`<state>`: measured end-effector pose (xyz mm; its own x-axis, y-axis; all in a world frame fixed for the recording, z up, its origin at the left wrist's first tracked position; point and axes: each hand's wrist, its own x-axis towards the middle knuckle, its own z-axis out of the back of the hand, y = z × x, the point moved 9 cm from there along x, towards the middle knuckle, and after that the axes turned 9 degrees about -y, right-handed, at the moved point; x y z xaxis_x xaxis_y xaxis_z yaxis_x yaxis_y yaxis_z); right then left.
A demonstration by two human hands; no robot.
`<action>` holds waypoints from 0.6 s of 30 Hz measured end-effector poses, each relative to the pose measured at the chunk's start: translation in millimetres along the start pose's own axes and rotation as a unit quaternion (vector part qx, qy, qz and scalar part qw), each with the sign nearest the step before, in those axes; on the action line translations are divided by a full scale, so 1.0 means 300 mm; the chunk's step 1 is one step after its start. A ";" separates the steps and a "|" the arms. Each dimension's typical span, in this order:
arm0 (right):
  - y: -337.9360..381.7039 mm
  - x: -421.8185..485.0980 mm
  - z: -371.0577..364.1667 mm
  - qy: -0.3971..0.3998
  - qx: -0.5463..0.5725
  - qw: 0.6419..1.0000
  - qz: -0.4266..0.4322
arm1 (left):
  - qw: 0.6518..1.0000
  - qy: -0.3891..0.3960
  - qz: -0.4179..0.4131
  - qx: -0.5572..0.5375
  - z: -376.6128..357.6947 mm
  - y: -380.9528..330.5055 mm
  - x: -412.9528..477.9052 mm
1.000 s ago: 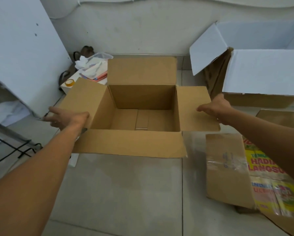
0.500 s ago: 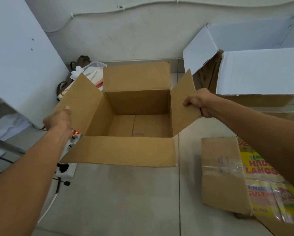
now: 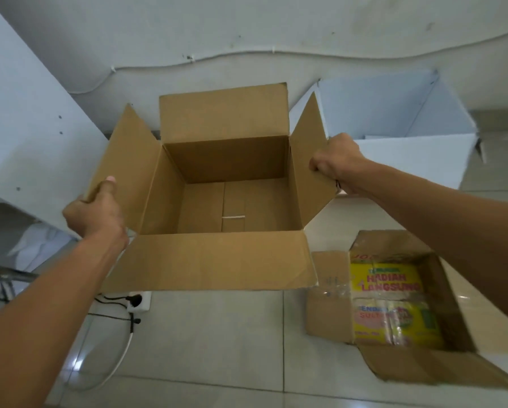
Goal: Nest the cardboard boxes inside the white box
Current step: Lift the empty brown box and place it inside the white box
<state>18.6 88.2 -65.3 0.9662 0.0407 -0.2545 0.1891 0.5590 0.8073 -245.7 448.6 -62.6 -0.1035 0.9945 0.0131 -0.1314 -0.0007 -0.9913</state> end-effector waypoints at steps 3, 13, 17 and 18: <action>0.081 -0.020 0.174 -0.021 0.007 1.000 0.009 | 0.999 0.028 -0.023 -0.003 -0.048 -0.160 -0.105; 0.211 0.189 0.770 -0.100 -0.011 0.995 0.016 | 0.992 0.113 -0.042 0.030 -0.399 -0.482 -0.475; 0.200 0.359 0.980 -0.119 -0.026 0.992 0.034 | 0.990 0.132 -0.026 0.037 -0.598 -0.539 -0.676; 0.200 0.406 1.025 -0.123 -0.034 0.991 0.041 | 0.991 0.131 -0.017 0.036 -0.645 -0.552 -0.721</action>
<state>201.4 -128.1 115.8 0.9929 -0.1096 -0.0461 0.1043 0.6166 0.7803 -10.8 253.8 73.3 0.1598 0.9871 0.0032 -0.2006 0.0357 -0.9790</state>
